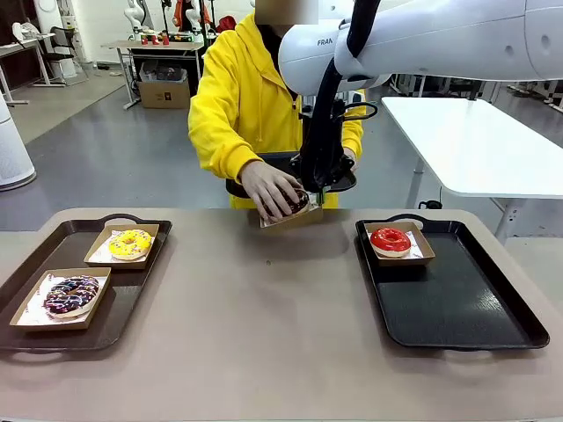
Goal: Individually package the donuts and arrange them on the tray.
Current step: Place the picked Paper togo box on the Handle tray.
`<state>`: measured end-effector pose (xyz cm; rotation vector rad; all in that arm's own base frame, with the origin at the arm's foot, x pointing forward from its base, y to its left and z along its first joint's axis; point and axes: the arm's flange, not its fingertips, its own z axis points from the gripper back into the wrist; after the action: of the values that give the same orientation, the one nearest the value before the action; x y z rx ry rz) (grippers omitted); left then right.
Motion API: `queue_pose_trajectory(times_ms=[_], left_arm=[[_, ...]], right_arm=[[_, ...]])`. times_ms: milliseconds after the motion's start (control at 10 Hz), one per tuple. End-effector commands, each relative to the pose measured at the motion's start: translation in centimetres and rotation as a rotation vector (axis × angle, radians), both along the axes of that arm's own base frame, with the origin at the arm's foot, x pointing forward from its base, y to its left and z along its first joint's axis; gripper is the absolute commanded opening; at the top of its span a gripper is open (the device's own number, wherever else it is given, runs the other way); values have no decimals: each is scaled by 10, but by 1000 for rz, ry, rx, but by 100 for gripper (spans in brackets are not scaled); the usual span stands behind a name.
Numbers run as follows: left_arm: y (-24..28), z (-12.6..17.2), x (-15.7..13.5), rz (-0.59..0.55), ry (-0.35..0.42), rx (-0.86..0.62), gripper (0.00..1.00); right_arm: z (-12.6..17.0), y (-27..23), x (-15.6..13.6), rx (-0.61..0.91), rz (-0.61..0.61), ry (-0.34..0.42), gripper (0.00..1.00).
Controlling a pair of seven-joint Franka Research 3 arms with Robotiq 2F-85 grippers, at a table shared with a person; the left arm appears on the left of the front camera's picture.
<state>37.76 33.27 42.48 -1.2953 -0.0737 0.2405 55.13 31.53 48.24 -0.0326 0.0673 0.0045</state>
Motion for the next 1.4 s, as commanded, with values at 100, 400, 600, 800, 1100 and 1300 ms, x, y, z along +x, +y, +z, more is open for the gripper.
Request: queue_pose_trajectory(times_ms=[100,400,600,800,1100,1300], left_arm=[[-4,2,-4,14,0,7,100],[-4,2,-4,14,0,7,100],[-4,2,-4,14,0,7,100],[-4,2,-4,14,0,7,100],[-4,2,-4,14,0,7,100],[-4,2,-4,14,0,7,100]], right_arm=[[0,0,0,0,0,0,1],[58,-31,-42,11,80,24,1],[91,-77,-78,-17,58,40,1],[93,-139,-107,-23,-4,6,1],[46,-220,-137,13,118,4,1],[6,-250,-141,12,121,-18,1]])
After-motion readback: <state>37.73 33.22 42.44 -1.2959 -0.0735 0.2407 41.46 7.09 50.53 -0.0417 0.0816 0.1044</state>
